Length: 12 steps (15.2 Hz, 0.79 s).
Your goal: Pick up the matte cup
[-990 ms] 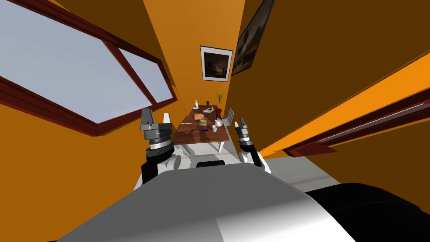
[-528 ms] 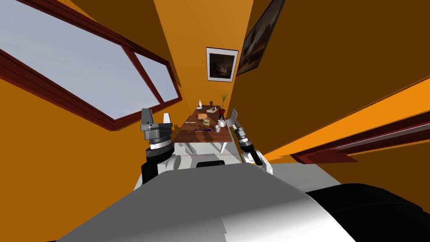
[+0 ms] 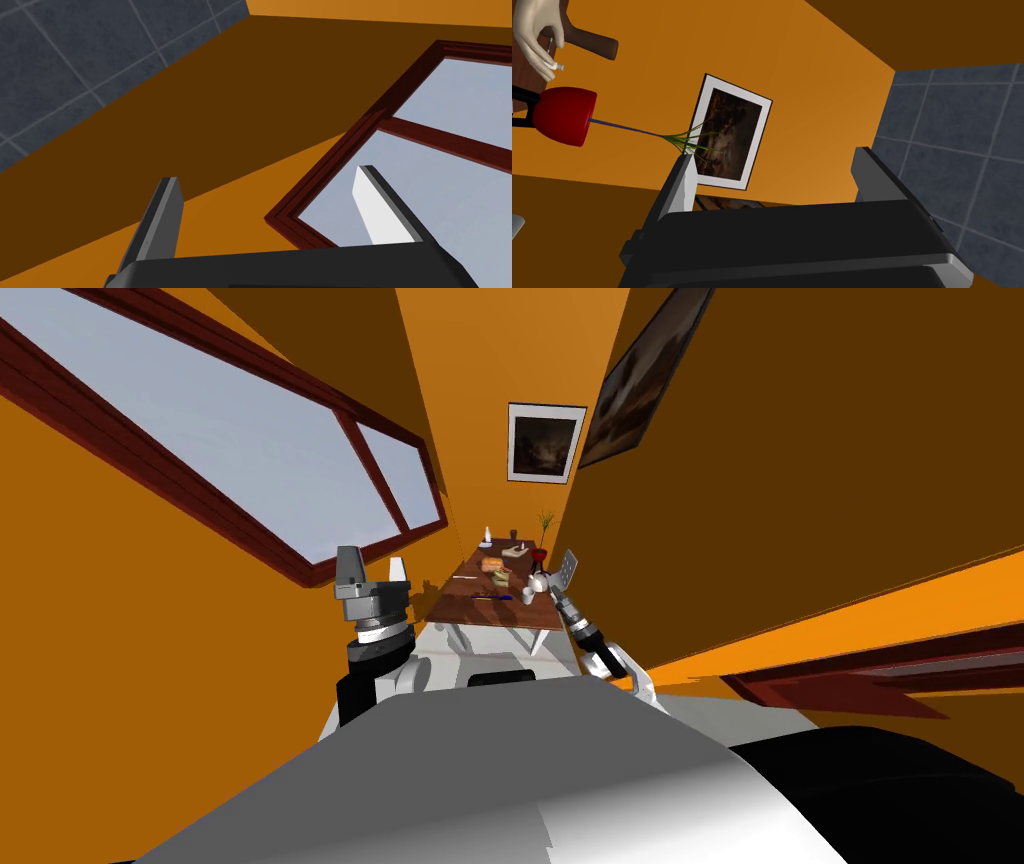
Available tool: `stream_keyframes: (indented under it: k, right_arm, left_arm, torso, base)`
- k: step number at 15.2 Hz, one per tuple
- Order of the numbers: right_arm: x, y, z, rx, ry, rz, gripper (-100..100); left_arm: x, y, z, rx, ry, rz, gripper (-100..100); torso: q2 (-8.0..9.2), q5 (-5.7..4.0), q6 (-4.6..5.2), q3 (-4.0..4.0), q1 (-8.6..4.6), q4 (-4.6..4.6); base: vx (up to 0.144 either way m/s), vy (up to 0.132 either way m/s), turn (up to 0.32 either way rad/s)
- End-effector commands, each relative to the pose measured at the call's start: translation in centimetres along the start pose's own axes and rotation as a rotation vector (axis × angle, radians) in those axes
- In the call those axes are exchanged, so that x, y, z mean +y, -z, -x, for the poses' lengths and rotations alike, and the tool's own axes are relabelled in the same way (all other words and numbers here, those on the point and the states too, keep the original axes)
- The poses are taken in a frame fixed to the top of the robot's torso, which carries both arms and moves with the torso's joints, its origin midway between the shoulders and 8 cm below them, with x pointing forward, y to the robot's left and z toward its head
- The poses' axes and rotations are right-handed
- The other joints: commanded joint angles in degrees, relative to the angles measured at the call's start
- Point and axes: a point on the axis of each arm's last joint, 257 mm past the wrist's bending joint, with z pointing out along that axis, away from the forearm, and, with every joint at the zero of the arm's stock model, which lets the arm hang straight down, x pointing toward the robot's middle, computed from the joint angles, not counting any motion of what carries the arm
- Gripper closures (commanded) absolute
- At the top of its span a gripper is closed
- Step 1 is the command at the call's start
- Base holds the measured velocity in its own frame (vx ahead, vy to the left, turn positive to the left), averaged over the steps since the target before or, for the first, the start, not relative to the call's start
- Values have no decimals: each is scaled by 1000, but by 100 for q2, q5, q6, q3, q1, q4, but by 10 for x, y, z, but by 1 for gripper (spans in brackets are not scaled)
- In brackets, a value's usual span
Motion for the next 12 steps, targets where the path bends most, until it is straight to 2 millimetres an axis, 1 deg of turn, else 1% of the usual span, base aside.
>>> stream_keyframes:
  k: [1, 2, 3, 4, 5, 6, 7, 8, 9, 10, 12]
  right_arm:
    - [-8, 3, -2, 28, 24, -12, -100]
    - [-22, 7, -10, 75, 64, -36, -100]
    - [-28, 10, -9, 91, 79, -48, -100]
    - [-28, 10, -9, 91, 79, -48, -100]
    - [-44, 16, -16, 140, 120, -74, -100]
    - [-48, 19, -14, 155, 135, -84, -100]
    - [-59, 23, -21, 195, 169, -98, -100]
    - [-68, 28, -19, 210, 185, -118, -100]
    - [-69, 29, -17, 218, 194, -120, -100]
    - [-87, 38, -22, 265, 235, -149, -100]
    - [-90, 42, -18, 282, 253, -157, -100]
  left_arm:
    - [0, 0, 0, 0, 0, 0, 0]
    - [0, 0, 0, 0, 0, 0, 0]
    - [0, 0, 0, 0, 0, 0, 0]
    - [0, 0, 0, 0, 0, 0, 0]
    - [0, 0, 0, 0, 0, 0, 0]
    - [0, 0, 0, 0, 0, 0, 0]
    - [0, 0, 0, 0, 0, 0, 0]
    - [0, 0, 0, 0, 0, 0, 0]
    - [0, 0, 0, 0, 0, 0, 0]
    - [0, 0, 0, 0, 0, 0, 0]
    - [0, 0, 0, 0, 0, 0, 0]
  torso:
    - [0, 0, 0, 0, 0, 0]
    - [1, 0, 2, 1, -2, 0]
    - [1, 0, -3, 1, -2, 0]
    - [0, 0, -1, 0, -1, 0]
    - [1, -1, 3, 0, -4, 0]
    - [-1, 0, -2, -1, -2, 0]
    - [-2, 0, -1, -1, -1, -1]
    - [-3, 0, -4, -2, 2, -1]
    - [-5, 1, -1, -3, 3, -1]
    - [-4, 0, 3, -2, 0, -1]
    - [-5, 0, -1, -3, 1, -1]
  base:
    - [9, 36, 84]
    - [6, 45, 234]
    - [11, 47, 206]
    - [14, 33, 49]
    - [19, 48, 181]
    - [20, 49, 215]
    - [18, 57, 316]
    - [26, 56, 242]
    - [25, 40, 52]
    - [26, 50, 187]
    - [25, 40, 146]
